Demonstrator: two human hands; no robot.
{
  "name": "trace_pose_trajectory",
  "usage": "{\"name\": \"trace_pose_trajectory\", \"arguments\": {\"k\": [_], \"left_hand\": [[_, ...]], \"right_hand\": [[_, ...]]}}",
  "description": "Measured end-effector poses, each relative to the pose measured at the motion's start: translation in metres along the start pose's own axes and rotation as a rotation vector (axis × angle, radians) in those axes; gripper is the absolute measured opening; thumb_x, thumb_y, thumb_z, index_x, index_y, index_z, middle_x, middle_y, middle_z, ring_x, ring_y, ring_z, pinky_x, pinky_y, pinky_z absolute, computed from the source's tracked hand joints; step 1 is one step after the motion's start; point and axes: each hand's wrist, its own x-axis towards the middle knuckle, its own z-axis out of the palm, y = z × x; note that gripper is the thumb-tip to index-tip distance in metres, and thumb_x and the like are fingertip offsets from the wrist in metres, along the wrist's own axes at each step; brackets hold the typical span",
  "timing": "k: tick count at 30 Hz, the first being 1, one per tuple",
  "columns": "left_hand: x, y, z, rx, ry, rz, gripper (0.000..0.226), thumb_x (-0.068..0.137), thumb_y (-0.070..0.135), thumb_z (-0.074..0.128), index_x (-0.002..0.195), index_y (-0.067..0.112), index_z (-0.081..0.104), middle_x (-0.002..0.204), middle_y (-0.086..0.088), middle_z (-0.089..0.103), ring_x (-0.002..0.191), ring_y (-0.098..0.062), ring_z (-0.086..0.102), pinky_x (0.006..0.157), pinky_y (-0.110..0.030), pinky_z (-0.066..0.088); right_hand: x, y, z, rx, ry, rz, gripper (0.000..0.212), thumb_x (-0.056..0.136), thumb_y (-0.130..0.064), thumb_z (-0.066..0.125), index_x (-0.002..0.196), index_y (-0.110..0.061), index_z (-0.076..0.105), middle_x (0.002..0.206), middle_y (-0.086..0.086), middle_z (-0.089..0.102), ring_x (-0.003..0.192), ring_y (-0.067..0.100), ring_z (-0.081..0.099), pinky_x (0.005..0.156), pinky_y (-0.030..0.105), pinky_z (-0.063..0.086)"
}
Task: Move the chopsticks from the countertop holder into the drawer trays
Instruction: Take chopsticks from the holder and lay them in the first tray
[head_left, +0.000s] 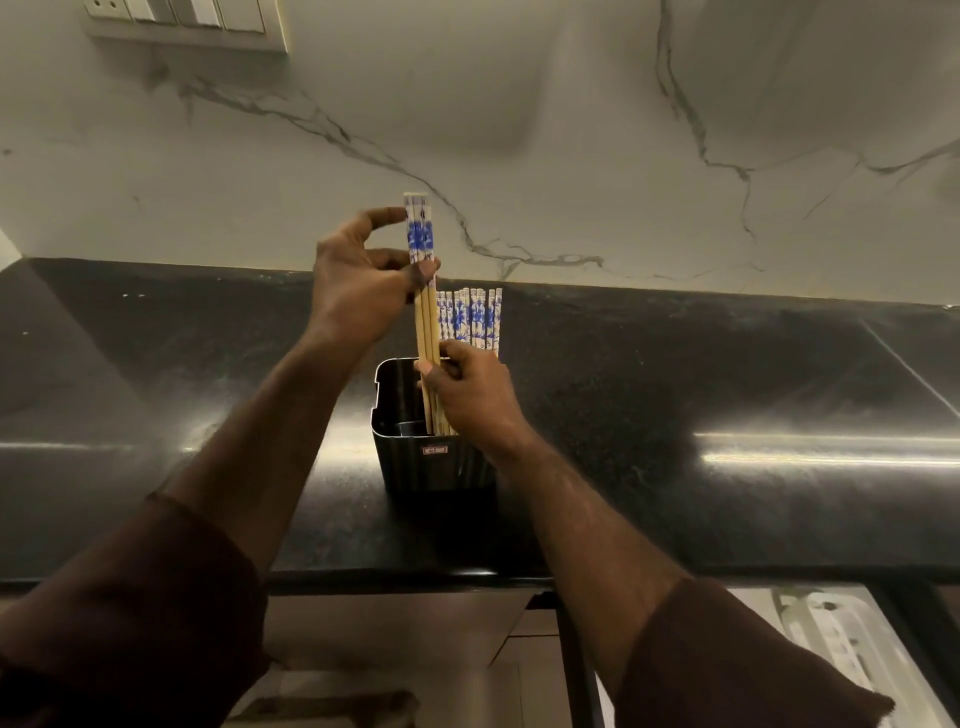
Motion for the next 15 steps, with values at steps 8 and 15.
{"name": "trace_pose_trajectory", "arguments": {"k": [8,15], "left_hand": [[-0.006,0.047,0.006,-0.273,-0.064,-0.06,0.036,0.085,0.003,0.069,0.118,0.013,0.059,0.096,-0.009,0.076,0.084,-0.021,0.076,0.07,-0.028,0.06],[-0.023,0.048,0.035,-0.268,-0.253,-0.236,0.017,0.09,0.014,0.065,0.104,0.004,0.067,0.09,-0.01,0.077,0.078,-0.021,0.075,0.063,-0.026,0.06]], "right_hand": [[-0.018,-0.022,-0.038,0.332,-0.095,-0.051,0.024,0.095,-0.011,0.057,0.115,0.0,0.062,0.09,0.011,0.072,0.081,0.02,0.071,0.082,0.04,0.059],[-0.045,-0.022,-0.074,0.409,-0.131,0.052,0.024,0.095,-0.013,0.058,0.116,-0.003,0.064,0.099,0.016,0.073,0.082,0.022,0.071,0.083,0.045,0.059]]}}
